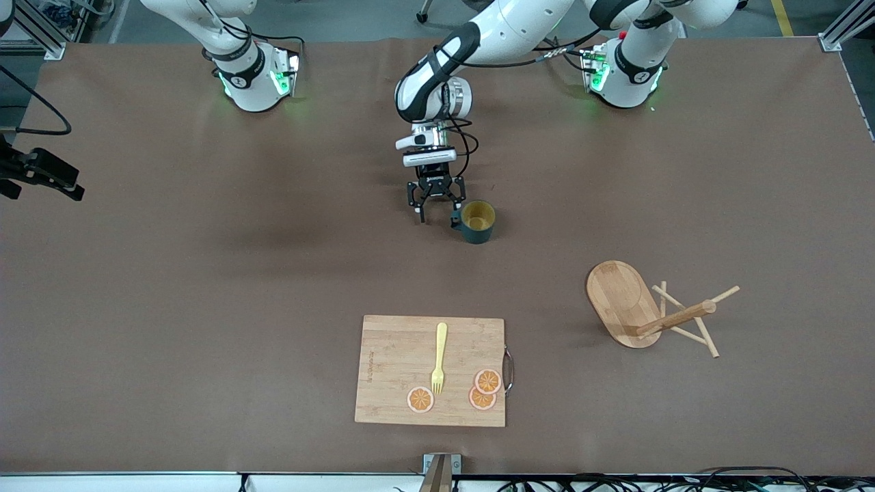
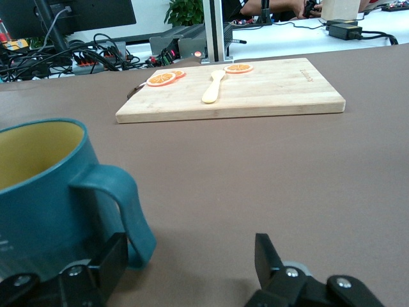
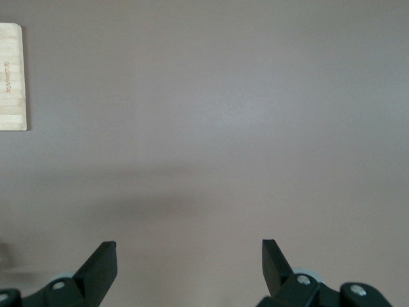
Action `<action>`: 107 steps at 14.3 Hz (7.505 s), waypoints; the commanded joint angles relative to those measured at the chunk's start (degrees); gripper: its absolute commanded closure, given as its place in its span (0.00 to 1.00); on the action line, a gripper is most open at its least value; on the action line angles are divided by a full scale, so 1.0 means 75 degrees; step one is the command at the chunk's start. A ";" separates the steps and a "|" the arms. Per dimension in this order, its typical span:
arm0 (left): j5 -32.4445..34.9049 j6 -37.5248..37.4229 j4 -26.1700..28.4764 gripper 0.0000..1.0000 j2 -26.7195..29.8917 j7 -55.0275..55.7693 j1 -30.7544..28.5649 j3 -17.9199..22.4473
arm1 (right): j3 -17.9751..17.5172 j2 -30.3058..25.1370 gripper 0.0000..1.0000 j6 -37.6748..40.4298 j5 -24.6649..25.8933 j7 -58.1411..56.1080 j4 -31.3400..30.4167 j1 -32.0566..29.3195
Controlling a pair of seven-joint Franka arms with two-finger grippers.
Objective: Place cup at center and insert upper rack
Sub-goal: 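Close the left gripper on the mug handle, then lift the mug with the left gripper and carry it toward the mug tree, then hook the mug handle onto a mug-tree peg with the left gripper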
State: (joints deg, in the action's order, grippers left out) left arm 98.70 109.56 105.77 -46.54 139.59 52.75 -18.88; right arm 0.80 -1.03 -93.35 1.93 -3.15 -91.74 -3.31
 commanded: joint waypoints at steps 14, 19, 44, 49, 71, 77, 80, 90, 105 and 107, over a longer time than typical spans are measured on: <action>0.0247 0.0544 -0.0170 0.40 -0.0018 -0.0155 -0.0201 0.0220 | -0.0071 -0.0015 0.00 0.0177 -0.0105 -0.0038 -0.0002 0.0008; 0.0235 0.0650 -0.0170 0.70 0.0006 -0.0143 -0.0306 0.0220 | -0.0071 -0.0015 0.00 0.0189 -0.0105 -0.0038 -0.0002 0.0008; -0.7589 0.3062 -0.1236 1.00 0.2852 -0.1749 -0.2988 -0.0026 | -0.0083 0.0020 0.00 0.0154 -0.0117 0.0044 0.0021 0.0371; -1.0166 0.3521 -0.1271 1.00 0.3380 -0.2811 -0.4125 -0.0026 | -0.0071 0.0009 0.00 0.0037 -0.0023 0.0033 0.0033 0.0349; -1.6850 0.2033 -0.1189 0.99 0.3967 -0.9786 -0.7618 -0.0003 | -0.0071 0.0079 0.00 -0.0186 -0.0128 0.0056 0.0010 0.0348; -1.7507 0.1950 -0.1283 0.99 0.3663 -1.0947 -0.7970 -0.0003 | -0.0071 0.0055 0.00 -0.0139 -0.0070 0.0033 -0.0002 0.0371; -1.7776 0.1950 -0.1446 0.99 0.3522 -1.1275 -0.8088 0.0009 | -0.0071 0.0055 0.00 -0.0174 -0.0011 0.0033 0.0010 0.0407; -1.8117 0.2021 -0.1576 0.99 0.3264 -1.1674 -0.8369 0.0068 | -0.0071 0.0067 0.00 -0.0127 -0.0011 0.0033 0.0010 0.0372; -1.8082 0.2056 -0.1693 0.44 0.2994 -1.1991 -0.8721 0.0080 | -0.0071 0.0055 0.00 -0.0104 -0.0023 0.0033 0.0010 0.0383; -1.8058 0.2056 -0.1821 0.22 0.3006 -1.2003 -0.8721 0.0080 | -0.0071 0.0055 0.00 -0.0104 -0.0023 0.0033 0.0010 0.0383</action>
State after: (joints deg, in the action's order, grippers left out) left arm -35.86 125.10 93.93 -23.61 50.77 -12.33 -18.05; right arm 0.37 -0.30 -94.20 1.57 -3.05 -91.37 -0.39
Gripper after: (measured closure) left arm 0.634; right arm 0.000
